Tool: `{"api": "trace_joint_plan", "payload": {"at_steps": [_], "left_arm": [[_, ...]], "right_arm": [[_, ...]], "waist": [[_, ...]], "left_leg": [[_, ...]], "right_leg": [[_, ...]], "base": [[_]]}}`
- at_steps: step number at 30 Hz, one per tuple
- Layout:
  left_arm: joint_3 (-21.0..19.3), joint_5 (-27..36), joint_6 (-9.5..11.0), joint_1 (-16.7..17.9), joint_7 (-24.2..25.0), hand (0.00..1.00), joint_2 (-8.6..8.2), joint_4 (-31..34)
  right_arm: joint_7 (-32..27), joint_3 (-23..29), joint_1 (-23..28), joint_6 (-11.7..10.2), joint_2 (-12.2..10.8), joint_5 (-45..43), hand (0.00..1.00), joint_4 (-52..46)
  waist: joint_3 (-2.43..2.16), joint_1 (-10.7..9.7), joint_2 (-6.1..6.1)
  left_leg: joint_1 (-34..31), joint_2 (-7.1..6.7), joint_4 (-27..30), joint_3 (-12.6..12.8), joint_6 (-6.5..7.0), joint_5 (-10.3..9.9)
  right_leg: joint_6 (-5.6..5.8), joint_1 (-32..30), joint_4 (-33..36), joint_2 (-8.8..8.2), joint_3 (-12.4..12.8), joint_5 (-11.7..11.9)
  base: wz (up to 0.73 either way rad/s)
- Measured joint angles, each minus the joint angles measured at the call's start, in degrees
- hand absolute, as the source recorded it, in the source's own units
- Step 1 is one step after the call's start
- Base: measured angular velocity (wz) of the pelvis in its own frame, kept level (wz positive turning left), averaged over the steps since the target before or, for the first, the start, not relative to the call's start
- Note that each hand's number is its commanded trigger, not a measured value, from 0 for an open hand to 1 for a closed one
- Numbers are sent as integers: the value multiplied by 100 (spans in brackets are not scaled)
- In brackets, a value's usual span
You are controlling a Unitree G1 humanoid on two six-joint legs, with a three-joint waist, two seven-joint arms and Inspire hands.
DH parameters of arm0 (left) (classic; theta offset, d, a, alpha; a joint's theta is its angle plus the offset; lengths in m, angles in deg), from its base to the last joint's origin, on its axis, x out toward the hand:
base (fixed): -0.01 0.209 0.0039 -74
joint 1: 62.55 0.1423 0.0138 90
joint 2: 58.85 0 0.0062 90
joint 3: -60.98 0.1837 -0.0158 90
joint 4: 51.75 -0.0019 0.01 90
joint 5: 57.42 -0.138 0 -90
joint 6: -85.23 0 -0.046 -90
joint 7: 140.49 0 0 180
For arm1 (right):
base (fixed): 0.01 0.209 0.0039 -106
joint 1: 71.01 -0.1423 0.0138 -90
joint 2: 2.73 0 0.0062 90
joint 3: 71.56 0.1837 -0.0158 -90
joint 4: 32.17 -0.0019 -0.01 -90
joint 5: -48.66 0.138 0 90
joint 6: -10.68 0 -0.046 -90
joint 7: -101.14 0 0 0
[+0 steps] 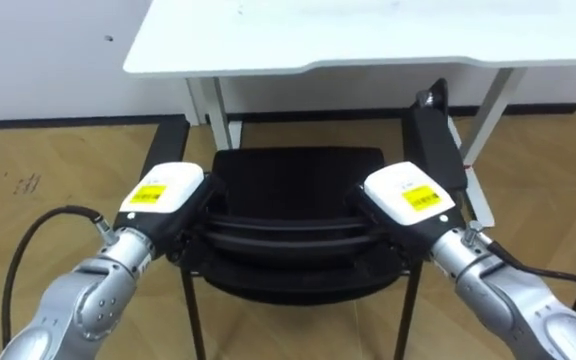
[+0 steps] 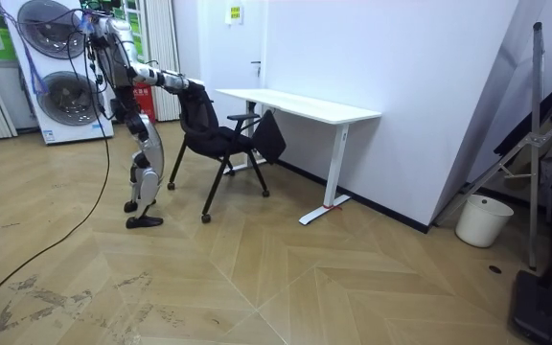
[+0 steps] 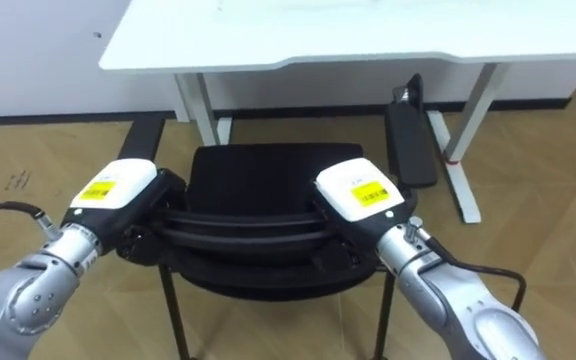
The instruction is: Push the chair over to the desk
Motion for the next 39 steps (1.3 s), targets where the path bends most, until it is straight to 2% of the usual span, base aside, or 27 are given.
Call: {"api": "trace_joint_plan", "payload": {"at_steps": [4, 7, 11, 13, 14, 16, 17, 18, 22, 25, 28, 30, 36, 39], "left_arm": [[-60, -6, -17, -5, 58, 100, 32, 32], [-64, -42, -61, -4, 89, 100, 35, 98], [-83, -58, -93, -38, 113, 100, 42, 176], [-81, -137, -112, -91, 107, 100, 46, 185], [-71, -141, -133, -100, 95, 100, 53, 185], [-71, -131, -141, -104, 96, 100, 50, 187], [-101, -129, -127, -106, 92, 100, 45, 188], [-83, -140, -151, -106, 101, 100, 32, 184], [-93, -144, -82, -104, 53, 100, 90, 184], [-86, -207, -91, -102, 15, 100, 32, 185], [-49, -258, -86, -101, -90, 100, 24, 188], [18, -258, -104, -115, -165, 100, 21, 187], [214, -255, -147, -137, -425, 100, 50, 62], [327, -255, -178, -135, -545, 100, 50, 5]], "right_arm": [[-9, -13, -77, -11, -53, -28, 100, 1], [-10, -11, -78, -21, -64, -39, 100, 2], [-20, 9, -111, -18, -64, -39, 100, -10], [-35, 13, -132, -13, -88, -40, 100, -7], [-31, 15, -133, -10, -108, -40, 100, -8], [-19, 16, -130, -12, -118, -40, 100, -23], [13, 27, -123, -7, -116, -40, 100, -86], [53, 49, -41, -9, -91, -40, 100, -165], [121, 49, -21, -77, -33, -38, 100, -269], [174, 86, -21, -80, -23, -34, 100, -270], [261, 135, -18, -103, -39, -27, 100, -265], [273, 148, 0, -108, -1, 13, 100, -247], [179, 155, 51, -110, -28, 75, 100, -106], [44, 157, 175, -97, -6, 73, 100, -95]], "waist": [[-2, 79, 124], [-9, 49, 138], [-28, -69, 198], [-15, -266, 232], [-17, -391, 229], [-13, -467, 250], [-10, -464, 253], [-15, -528, 279], [-12, -532, 260], [-17, -568, 212], [-23, -642, 94], [-9, -661, 14], [-24, -757, -60], [-30, -757, -72]], "left_leg": [[-40, 91, 166, 294, 83, -104], [-45, 96, 156, 359, 121, -122], [-138, 119, 97, 356, 195, -128], [-200, 117, 86, 225, 235, -113], [-186, 83, 30, 172, 272, -85], [-159, 77, -8, 104, 277, -81], [-162, 76, -22, 95, 271, -81], [-152, 80, -42, 8, 247, -75], [-115, 93, -193, -51, 149, -17], [-92, 93, -185, -52, 143, -15], [-168, 113, 36, -47, 130, -22], [-246, 140, 234, -44, 130, -23], [-148, 151, 19, -89, 70, 7], [-29, 85, -193, -138, 34, 32]], "right_leg": [[68, -159, 48, -27, 46, 81], [133, -156, -90, 20, 157, 185], [228, -184, -349, 139, 321, 435], [270, -141, -448, 187, 353, 537], [291, -145, -431, 183, 462, 549], [346, -201, -485, 205, 578, 549], [371, -343, -753, 218, 662, 683], [330, -362, -768, 210, 638, 837], [286, -221, -850, 283, 584, 845], [274, -194, -821, 313, 568, 764], [251, -189, -704, 278, 482, 644], [227, -169, -604, 249, 415, 554], [180, -10, -674, 212, 170, 533], [193, 130, -852, 284, 146, 552]], "base": [[-35], [-16], [-4], [29], [38], [15], [22], [29], [12], [4], [17], [18], [21], [10]]}}
